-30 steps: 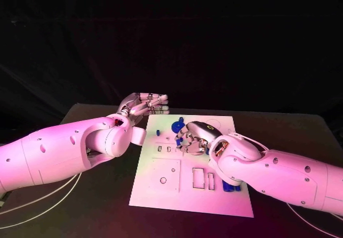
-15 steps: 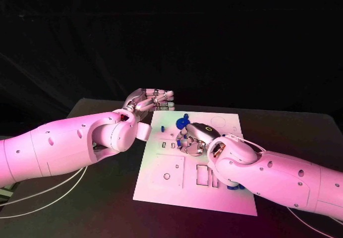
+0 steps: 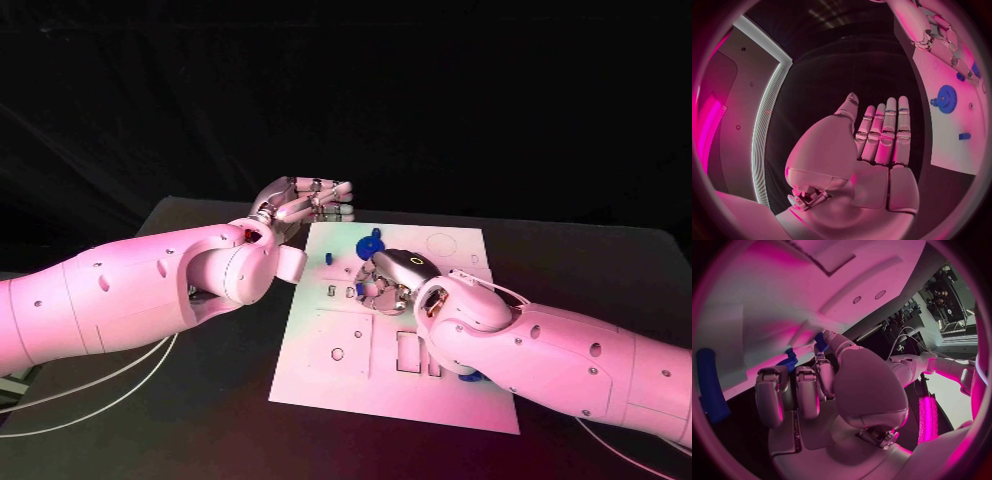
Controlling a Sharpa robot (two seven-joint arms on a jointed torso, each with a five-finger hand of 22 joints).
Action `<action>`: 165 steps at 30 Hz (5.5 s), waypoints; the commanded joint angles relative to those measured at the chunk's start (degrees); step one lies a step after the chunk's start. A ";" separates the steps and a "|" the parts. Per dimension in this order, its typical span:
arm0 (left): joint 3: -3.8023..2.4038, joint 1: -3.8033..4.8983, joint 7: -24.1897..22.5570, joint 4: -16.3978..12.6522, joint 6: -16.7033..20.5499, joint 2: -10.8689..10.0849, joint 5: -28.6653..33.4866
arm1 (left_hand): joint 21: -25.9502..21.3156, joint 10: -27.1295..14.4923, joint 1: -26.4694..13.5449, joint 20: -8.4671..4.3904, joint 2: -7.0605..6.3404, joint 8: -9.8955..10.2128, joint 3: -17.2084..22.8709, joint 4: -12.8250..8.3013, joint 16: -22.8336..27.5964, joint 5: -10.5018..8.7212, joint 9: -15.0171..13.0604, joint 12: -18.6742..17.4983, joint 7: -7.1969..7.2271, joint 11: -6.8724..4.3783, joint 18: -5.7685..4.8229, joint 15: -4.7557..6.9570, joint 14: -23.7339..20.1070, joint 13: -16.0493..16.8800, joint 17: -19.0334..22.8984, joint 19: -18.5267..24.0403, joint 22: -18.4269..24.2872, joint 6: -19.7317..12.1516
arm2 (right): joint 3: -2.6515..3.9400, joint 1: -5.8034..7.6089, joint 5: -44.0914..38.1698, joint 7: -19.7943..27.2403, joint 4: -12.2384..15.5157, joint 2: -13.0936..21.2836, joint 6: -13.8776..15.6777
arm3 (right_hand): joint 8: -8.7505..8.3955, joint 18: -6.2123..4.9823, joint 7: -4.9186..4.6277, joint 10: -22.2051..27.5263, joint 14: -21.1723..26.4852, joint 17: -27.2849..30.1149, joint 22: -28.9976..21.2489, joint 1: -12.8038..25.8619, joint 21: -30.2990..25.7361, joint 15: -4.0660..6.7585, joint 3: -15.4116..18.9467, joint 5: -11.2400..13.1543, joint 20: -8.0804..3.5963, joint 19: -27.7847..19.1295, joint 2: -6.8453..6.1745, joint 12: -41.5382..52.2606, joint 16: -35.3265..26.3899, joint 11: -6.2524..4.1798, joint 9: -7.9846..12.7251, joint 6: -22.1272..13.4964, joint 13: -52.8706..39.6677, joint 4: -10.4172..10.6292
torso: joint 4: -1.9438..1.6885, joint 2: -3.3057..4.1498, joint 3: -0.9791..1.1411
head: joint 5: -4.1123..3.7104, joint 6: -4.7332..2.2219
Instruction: Assemble the parts on the task board
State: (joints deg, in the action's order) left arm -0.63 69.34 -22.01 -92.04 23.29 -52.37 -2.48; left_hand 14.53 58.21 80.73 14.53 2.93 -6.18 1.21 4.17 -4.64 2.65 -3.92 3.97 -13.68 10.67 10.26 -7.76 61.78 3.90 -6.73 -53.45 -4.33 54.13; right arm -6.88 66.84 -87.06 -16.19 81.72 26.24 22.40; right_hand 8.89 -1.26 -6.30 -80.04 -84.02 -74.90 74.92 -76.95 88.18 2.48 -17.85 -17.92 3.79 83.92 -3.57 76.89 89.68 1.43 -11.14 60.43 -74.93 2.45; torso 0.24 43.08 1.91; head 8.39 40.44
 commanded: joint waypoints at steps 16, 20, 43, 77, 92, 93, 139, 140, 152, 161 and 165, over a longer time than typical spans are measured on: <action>-0.03 0.04 -0.29 -0.17 -1.32 0.01 -0.01 | -0.28 0.16 0.05 0.05 0.57 0.38 -0.04 -0.41 0.28 0.31 -0.06 -0.07 -0.29 0.10 0.31 -0.40 0.05 0.05 -0.05 0.20 0.05 -0.17 | -0.07 -0.34 -1.29 -1.16 -0.52 -0.35 -2.08 | 1.78 0.56 -0.09 0.40 -5.98 -15.10 12.87 0.82 -0.42 -0.15 0.26 1.07 -0.10 4.80 -0.61 -0.58 0.32 0.27 -2.23 -0.24 -3.83 0.40 | 0.05 0.02 0.05 | 0.13 0.03; -0.03 0.04 -0.27 -0.18 -1.33 -0.01 -0.01 | -0.28 0.16 0.05 0.05 0.57 0.38 -0.04 -0.41 0.28 0.31 -0.06 -0.07 -0.29 0.10 0.31 -0.40 0.05 0.05 -0.05 0.20 0.05 -0.17 | -0.07 -0.35 -1.37 -1.20 -0.41 -0.24 -2.11 | 1.58 0.52 -0.26 0.67 -5.98 -15.10 12.76 1.08 -0.54 -0.23 0.36 1.19 -0.04 4.73 -0.89 -0.89 0.32 0.41 -2.14 -0.70 -3.61 0.46 | 0.08 0.03 0.07 | 0.17 0.17; -0.03 0.04 -0.02 -0.07 -1.57 -0.01 -0.01 | -0.30 0.15 0.04 0.05 0.58 0.40 -0.03 -0.44 0.33 0.31 -0.05 -0.08 -0.30 0.11 0.31 -0.40 0.05 0.04 -0.06 0.20 0.06 -0.17 | -0.07 -0.42 -1.31 -0.72 -0.08 -0.08 -0.47 | -1.39 0.09 -2.50 4.08 -5.95 -15.01 11.37 2.84 -2.09 -1.90 1.24 3.86 1.41 3.91 -3.27 -4.38 0.25 2.39 -0.72 -6.16 -0.96 1.22 | 0.08 0.02 0.05 | 0.05 0.18; -0.01 0.94 30.60 6.48 -21.41 0.89 -37.15 | 24.33 22.58 -9.19 -11.81 -1.04 -4.30 -2.97 9.57 -64.83 0.08 -3.63 10.07 7.83 -9.42 -0.26 10.15 24.98 8.49 -58.85 -22.37 -13.53 10.10 | 0.86 8.10 33.48 23.60 11.54 20.85 3.66 | 1.96 -3.19 -2.45 14.33 -3.05 -6.77 -0.09 -4.32 -16.13 -1.91 9.72 4.71 1.60 -2.43 -1.47 -14.86 -8.18 2.41 1.83 -6.39 10.49 7.09 | 0.86 -1.94 -0.56 | -0.89 -0.99; 0.86 4.26 53.50 12.82 -30.53 8.82 -54.07 | 63.74 18.88 -10.11 -14.02 1.05 -22.02 -10.68 12.23 -81.45 0.25 -23.34 56.94 10.77 -11.70 -6.20 12.51 26.67 56.27 -78.46 -29.77 -63.42 3.04 | 0.92 10.77 36.27 22.16 13.83 27.82 3.11 | 2.15 -3.21 -2.39 14.31 -3.07 -6.55 -0.33 -3.78 -16.49 -1.81 10.13 3.91 1.46 -2.32 -1.71 -15.18 -8.49 2.34 2.07 -6.54 11.04 7.27 | 1.12 -2.89 -0.24 | -0.54 0.07; 0.92 4.38 54.22 13.13 -30.95 9.40 -54.74 | 63.94 18.58 -10.16 -14.04 1.17 -22.59 -10.83 12.26 -81.44 0.23 -24.07 57.32 10.68 -11.78 -6.23 12.47 26.67 56.67 -78.48 -29.88 -63.71 2.52 | 0.92 10.79 36.21 22.07 13.82 27.88 3.11 | 2.14 -3.21 -2.40 14.31 -3.08 -6.55 -0.35 -3.78 -16.52 -1.81 10.13 3.85 1.46 -2.32 -1.71 -15.19 -8.50 2.34 2.08 -6.56 11.06 7.26 | 1.18 -2.90 -0.21 | -0.52 0.12; 2.77 6.00 59.39 18.37 -41.64 18.98 -58.75 | 66.42 18.33 -15.37 -14.22 2.35 -27.06 -14.72 12.41 -81.26 0.34 -30.68 61.91 10.88 -11.96 -6.93 12.63 26.70 61.10 -78.60 -31.13 -68.04 -1.20 | 0.92 10.89 35.43 20.33 13.21 27.89 2.67 | 2.01 -3.23 -2.54 14.45 -3.14 -6.38 -0.65 -3.50 -17.02 -1.84 10.32 2.02 1.42 -2.13 -1.79 -15.56 -8.82 2.44 2.62 -7.51 11.74 7.39 | 0.90 -2.69 -0.18 | -1.00 2.22; 2.77 6.00 59.38 18.33 -41.93 19.00 -58.68 | 66.45 18.33 -15.26 -14.20 2.44 -27.07 -14.69 12.38 -81.25 0.34 -30.74 61.95 10.88 -11.95 -6.94 12.62 26.69 61.14 -78.59 -31.14 -68.08 -1.22 | 0.92 10.89 35.43 20.32 13.16 27.83 2.61 | 2.01 -3.23 -2.54 14.45 -3.14 -6.38 -0.65 -3.50 -17.02 -1.84 10.32 2.02 1.42 -2.13 -1.79 -15.56 -8.82 2.44 2.62 -7.51 11.74 7.39 | 0.91 -2.70 -0.17 | -0.99 2.24; 2.78 6.00 59.42 18.15 -43.39 19.17 -58.17 | 66.91 18.14 -12.32 -14.10 3.37 -27.25 -13.18 11.90 -81.20 0.37 -31.64 62.04 10.86 -11.93 -7.05 12.57 26.69 61.24 -78.61 -31.18 -68.88 -1.55 | 0.91 10.89 35.40 20.23 12.87 27.55 2.43 | 2.03 -3.25 -2.56 14.49 -3.12 -6.31 -0.74 -3.54 -17.16 -1.85 10.26 1.60 1.42 -2.14 -1.72 -15.60 -8.94 2.44 2.69 -7.57 11.83 7.39 | 0.95 -2.73 -0.20 | -0.90 2.37; 2.78 6.00 59.43 17.94 -43.87 19.28 -57.45 | 67.06 18.17 -11.92 -14.09 3.38 -27.26 -12.89 11.86 -81.19 0.36 -31.78 62.14 10.85 -11.93 -7.10 12.57 26.69 61.34 -78.61 -31.23 -69.16 -1.59 | 0.91 10.88 35.35 20.19 12.63 27.31 2.21 | 2.03 -3.24 -2.57 14.50 -3.14 -6.34 -0.73 -3.57 -17.16 -1.85 10.23 1.43 1.43 -2.11 -1.71 -15.60 -8.91 2.45 2.73 -7.63 11.86 7.37 | 0.92 -2.71 -0.19 | -1.01 2.40; 2.78 6.00 59.40 17.98 -43.89 19.43 -57.17 | 67.12 18.22 -11.86 -14.09 3.41 -27.27 -12.83 11.86 -81.19 0.37 -31.80 62.22 10.85 -11.93 -7.12 12.56 26.69 61.42 -78.61 -31.26 -69.27 -1.59 | 0.91 10.87 35.34 20.13 12.61 27.26 2.01 | 2.05 -3.24 -2.58 14.47 -3.14 -6.35 -0.75 -3.60 -17.19 -1.85 10.20 1.27 1.43 -2.10 -1.69 -15.56 -8.92 2.45 2.76 -7.65 11.85 7.36 | 0.91 -2.65 -0.14 | -1.03 2.41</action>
State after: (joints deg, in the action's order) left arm 2.15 75.32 37.41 -73.95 -19.30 -33.12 -60.46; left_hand 81.45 76.83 68.22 0.30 6.25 -33.19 -11.99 16.12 -85.96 2.98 -35.68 65.90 -2.74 -1.20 3.55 4.61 83.97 65.27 -74.91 -83.64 -73.56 53.00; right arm -6.00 77.70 -51.52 4.19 94.38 53.55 25.07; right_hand 10.85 -3.97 -8.87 -65.82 -84.12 -74.94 74.26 -81.13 71.33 0.33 -7.76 -16.31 5.63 81.67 -5.44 61.67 81.13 4.10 -8.43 53.11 -63.14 9.88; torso 1.16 40.37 1.75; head 7.39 42.85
